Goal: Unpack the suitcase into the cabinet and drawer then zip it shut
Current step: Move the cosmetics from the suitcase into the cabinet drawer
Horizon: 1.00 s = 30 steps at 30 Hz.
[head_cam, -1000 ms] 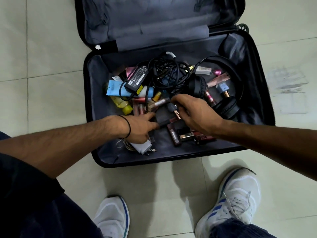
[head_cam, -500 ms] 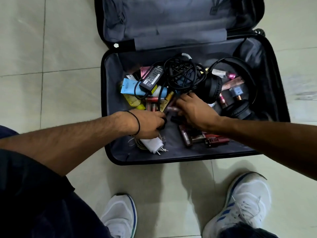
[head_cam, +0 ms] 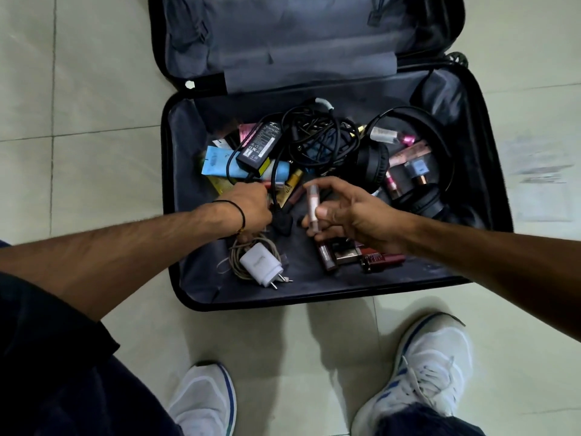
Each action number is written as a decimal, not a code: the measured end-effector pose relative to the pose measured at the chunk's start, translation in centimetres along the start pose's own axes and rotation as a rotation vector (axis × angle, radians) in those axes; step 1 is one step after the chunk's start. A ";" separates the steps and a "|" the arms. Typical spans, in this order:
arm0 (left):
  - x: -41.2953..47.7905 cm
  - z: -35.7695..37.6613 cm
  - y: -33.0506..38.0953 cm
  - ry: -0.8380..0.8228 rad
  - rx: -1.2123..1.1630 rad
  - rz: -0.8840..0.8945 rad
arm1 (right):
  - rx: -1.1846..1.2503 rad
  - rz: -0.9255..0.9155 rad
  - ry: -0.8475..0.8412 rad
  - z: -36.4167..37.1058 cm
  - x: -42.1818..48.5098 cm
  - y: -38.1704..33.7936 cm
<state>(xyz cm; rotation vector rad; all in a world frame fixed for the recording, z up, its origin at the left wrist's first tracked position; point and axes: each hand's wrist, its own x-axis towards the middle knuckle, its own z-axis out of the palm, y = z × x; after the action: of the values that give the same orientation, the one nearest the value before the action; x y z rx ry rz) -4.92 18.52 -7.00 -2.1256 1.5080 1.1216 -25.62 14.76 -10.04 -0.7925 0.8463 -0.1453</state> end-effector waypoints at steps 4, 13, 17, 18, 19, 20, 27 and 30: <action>1.2 0.7 -2.3 0.029 -0.207 -0.143 | 0.080 0.071 0.090 -0.1 0.2 -0.6; 1.4 2.3 -3.1 0.210 -0.525 -0.135 | -0.436 0.043 0.283 1.6 1.7 -0.8; 1.6 2.4 -3.1 0.365 -0.315 -0.052 | -0.513 0.042 0.291 2.6 2.8 -1.0; 1.5 2.6 -3.0 0.389 -0.217 -0.033 | -0.519 0.043 0.292 2.9 3.0 -0.9; 1.5 2.8 -2.8 0.398 -0.155 -0.017 | -0.523 0.043 0.291 3.0 3.1 -0.9; 1.4 3.1 -2.6 0.401 -0.131 -0.009 | -0.522 0.043 0.291 3.1 3.2 -0.8; 1.4 5.1 -2.0 0.434 -0.236 -0.049 | -0.500 0.066 0.320 2.6 3.0 -0.1; 1.3 5.1 -1.7 0.389 -0.219 -0.020 | -0.538 0.087 0.350 1.8 2.6 -0.1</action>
<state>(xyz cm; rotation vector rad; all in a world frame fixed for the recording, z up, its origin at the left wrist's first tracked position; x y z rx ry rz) -5.40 21.57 -11.63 -2.6238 1.5757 0.9414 -22.57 14.64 -10.88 -1.2535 1.2756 0.0272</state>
